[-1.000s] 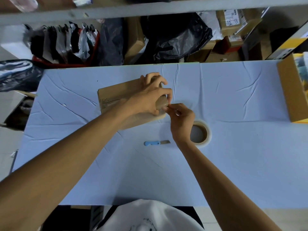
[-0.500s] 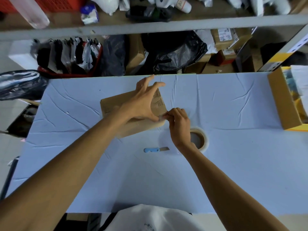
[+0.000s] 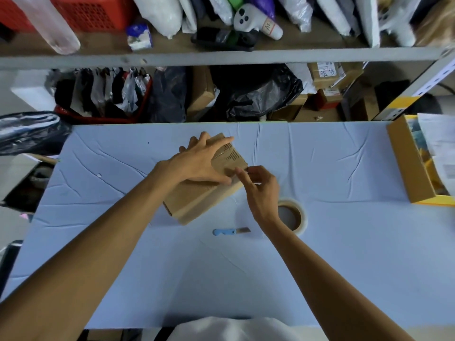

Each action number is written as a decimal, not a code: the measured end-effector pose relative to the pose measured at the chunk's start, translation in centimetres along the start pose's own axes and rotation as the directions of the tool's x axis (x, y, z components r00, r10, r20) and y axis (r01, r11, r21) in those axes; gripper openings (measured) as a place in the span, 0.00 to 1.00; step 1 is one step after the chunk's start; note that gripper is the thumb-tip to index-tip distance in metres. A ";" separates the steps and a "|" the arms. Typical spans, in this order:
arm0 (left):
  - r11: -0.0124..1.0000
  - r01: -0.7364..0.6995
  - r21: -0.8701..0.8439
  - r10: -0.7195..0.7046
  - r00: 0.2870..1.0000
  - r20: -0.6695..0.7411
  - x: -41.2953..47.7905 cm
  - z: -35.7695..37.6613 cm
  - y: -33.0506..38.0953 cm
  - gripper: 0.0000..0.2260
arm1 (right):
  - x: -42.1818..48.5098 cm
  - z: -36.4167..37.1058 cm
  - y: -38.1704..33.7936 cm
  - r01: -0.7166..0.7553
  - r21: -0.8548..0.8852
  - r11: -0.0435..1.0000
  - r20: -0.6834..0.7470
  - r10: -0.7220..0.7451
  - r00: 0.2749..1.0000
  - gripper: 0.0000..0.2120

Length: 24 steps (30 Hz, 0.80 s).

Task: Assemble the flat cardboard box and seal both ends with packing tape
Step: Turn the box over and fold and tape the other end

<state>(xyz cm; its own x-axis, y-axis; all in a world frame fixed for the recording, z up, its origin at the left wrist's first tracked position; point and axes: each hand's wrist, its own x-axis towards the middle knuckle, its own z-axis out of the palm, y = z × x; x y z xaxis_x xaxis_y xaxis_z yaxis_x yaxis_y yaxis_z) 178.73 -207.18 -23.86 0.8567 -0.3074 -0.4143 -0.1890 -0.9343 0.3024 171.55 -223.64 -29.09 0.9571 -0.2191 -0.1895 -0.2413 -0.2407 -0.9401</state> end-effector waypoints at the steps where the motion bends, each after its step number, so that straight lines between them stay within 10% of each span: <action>1: 0.999 -0.002 -0.032 0.002 1.000 0.025 0.2 -0.5 -0.4 0.44 | 0.3 0.0 -0.2 0.006 -0.011 1.000 0.006 -0.006 1.000 0.16; 4: 0.995 0.034 -0.095 -0.034 0.999 -0.002 0.4 -1.5 -1.4 0.39 | 1.3 0.0 -0.8 0.025 0.010 1.000 0.095 -0.026 0.995 0.14; 15: 0.971 0.077 -0.227 -0.126 0.969 -0.213 0.5 -0.7 -2.9 0.36 | -1.7 1.4 -1.2 -0.036 -0.076 0.996 0.484 0.069 0.872 0.54; 24: 0.981 -0.165 -0.097 0.139 0.962 -0.235 -0.3 -1.2 -4.8 0.38 | 1.8 0.1 -2.9 -0.063 0.126 0.990 0.590 -0.023 0.807 0.42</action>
<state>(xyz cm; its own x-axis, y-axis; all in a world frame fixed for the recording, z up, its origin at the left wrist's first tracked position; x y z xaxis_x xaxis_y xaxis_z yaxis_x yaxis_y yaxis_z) 179.94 -202.40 -24.17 0.9107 -0.3828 -0.1553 -0.2802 -0.8486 0.4487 173.97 -223.18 -26.71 0.8728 0.3861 -0.2984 -0.2795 -0.1057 -0.9543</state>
